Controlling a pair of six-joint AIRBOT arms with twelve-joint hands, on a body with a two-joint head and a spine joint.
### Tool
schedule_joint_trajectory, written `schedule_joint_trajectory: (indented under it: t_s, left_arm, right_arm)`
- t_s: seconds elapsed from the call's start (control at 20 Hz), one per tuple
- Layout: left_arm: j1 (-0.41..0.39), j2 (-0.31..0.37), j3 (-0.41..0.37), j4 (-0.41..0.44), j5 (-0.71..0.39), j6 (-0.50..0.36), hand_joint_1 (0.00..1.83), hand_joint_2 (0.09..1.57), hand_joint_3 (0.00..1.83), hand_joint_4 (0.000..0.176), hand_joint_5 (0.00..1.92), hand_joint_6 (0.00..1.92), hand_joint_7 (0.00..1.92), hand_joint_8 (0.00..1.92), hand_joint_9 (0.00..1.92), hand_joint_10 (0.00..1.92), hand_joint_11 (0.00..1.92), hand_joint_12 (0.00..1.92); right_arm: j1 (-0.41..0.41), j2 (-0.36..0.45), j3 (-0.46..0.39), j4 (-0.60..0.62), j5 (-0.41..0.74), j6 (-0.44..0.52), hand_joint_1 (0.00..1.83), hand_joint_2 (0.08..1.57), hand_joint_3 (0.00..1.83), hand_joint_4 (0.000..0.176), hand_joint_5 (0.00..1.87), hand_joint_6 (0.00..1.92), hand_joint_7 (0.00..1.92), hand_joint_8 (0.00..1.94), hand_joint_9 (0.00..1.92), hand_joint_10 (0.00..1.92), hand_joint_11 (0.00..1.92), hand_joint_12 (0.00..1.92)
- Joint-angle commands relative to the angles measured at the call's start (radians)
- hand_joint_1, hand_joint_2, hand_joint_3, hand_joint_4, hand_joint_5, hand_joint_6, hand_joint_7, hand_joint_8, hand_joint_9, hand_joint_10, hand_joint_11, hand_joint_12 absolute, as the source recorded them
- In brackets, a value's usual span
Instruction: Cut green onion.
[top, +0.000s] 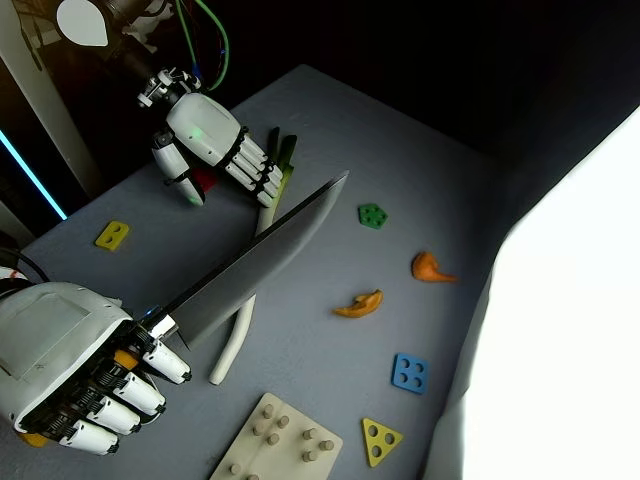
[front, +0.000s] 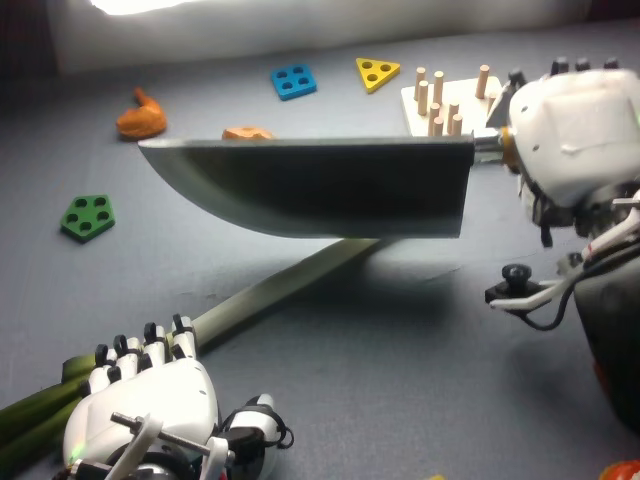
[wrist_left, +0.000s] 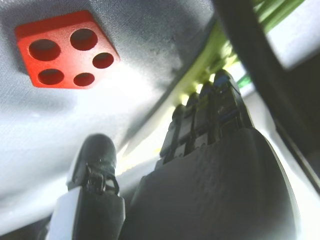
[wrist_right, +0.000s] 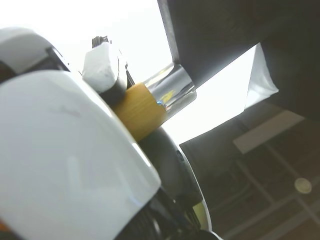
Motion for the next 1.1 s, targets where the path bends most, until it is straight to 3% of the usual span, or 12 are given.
schedule_joint_trajectory:
  t_s: [0.0, 0.2, 0.45, 0.55, 0.75, 0.9, 0.95, 1.05]
  left_arm:
    - [0.001, -0.009, 0.007, -0.005, -0.043, 0.000, 0.12, 1.39, 0.01, 0.000, 0.00, 0.00, 0.00, 0.00, 0.00, 0.00, 0.00, 0.00]
    - [0.000, -0.009, 0.011, -0.006, -0.058, 0.000, 0.04, 1.39, 0.00, 0.000, 0.00, 0.00, 0.00, 0.00, 0.00, 0.00, 0.00, 0.00]
    - [-0.002, -0.009, 0.010, -0.013, -0.063, 0.000, 0.08, 1.38, 0.00, 0.000, 0.00, 0.00, 0.00, 0.00, 0.00, 0.00, 0.00, 0.00]
    - [-0.002, -0.009, 0.010, -0.013, -0.063, 0.000, 0.26, 1.36, 0.00, 0.000, 0.06, 0.02, 0.06, 0.01, 0.04, 0.01, 0.01, 0.00]
    - [-0.004, -0.009, 0.010, -0.014, -0.063, 0.000, 0.32, 1.34, 0.00, 0.000, 0.10, 0.00, 0.07, 0.00, 0.04, 0.00, 0.02, 0.04]
    - [-0.007, -0.009, 0.010, -0.014, -0.063, 0.000, 0.38, 1.34, 0.00, 0.000, 0.07, 0.00, 0.03, 0.00, 0.04, 0.01, 0.00, 0.19]
    - [-0.007, -0.009, 0.010, -0.014, -0.063, 0.000, 0.34, 1.34, 0.00, 0.000, 0.05, 0.00, 0.02, 0.00, 0.01, 0.01, 0.00, 0.04]
    - [-0.010, -0.009, 0.010, -0.014, -0.063, 0.000, 0.29, 1.35, 0.00, 0.000, 0.03, 0.00, 0.00, 0.00, 0.00, 0.00, 0.00, 0.00]
  right_arm:
    - [0.003, 0.003, 0.009, -0.079, 0.100, -0.004, 1.60, 0.82, 0.72, 0.176, 1.44, 1.92, 1.55, 1.94, 1.62, 1.92, 1.70, 1.92]
    - [-0.010, -0.004, 0.027, -0.081, 0.100, -0.004, 1.63, 0.81, 0.70, 0.176, 1.43, 1.92, 1.54, 1.94, 1.61, 1.92, 1.69, 1.92]
    - [-0.064, 0.023, 0.015, -0.116, 0.111, -0.004, 1.60, 0.84, 0.70, 0.176, 1.41, 1.92, 1.52, 1.94, 1.59, 1.92, 1.67, 1.92]
    - [-0.095, 0.045, 0.001, -0.151, 0.131, -0.004, 1.61, 0.81, 0.72, 0.176, 1.44, 1.92, 1.53, 1.94, 1.60, 1.92, 1.68, 1.92]
    - [-0.149, 0.086, -0.017, -0.156, 0.148, 0.005, 1.59, 0.83, 0.71, 0.176, 1.47, 1.92, 1.56, 1.94, 1.64, 1.92, 1.71, 1.92]
    - [-0.181, 0.113, -0.045, -0.154, 0.166, -0.003, 1.61, 0.82, 0.70, 0.176, 1.43, 1.92, 1.52, 1.94, 1.60, 1.92, 1.67, 1.92]
    - [-0.185, 0.120, -0.051, -0.152, 0.166, -0.004, 1.60, 0.83, 0.68, 0.176, 1.45, 1.92, 1.54, 1.94, 1.61, 1.92, 1.69, 1.92]
    - [-0.188, 0.133, -0.062, -0.136, 0.166, -0.005, 1.60, 0.85, 0.65, 0.176, 1.46, 1.92, 1.54, 1.94, 1.61, 1.92, 1.68, 1.92]
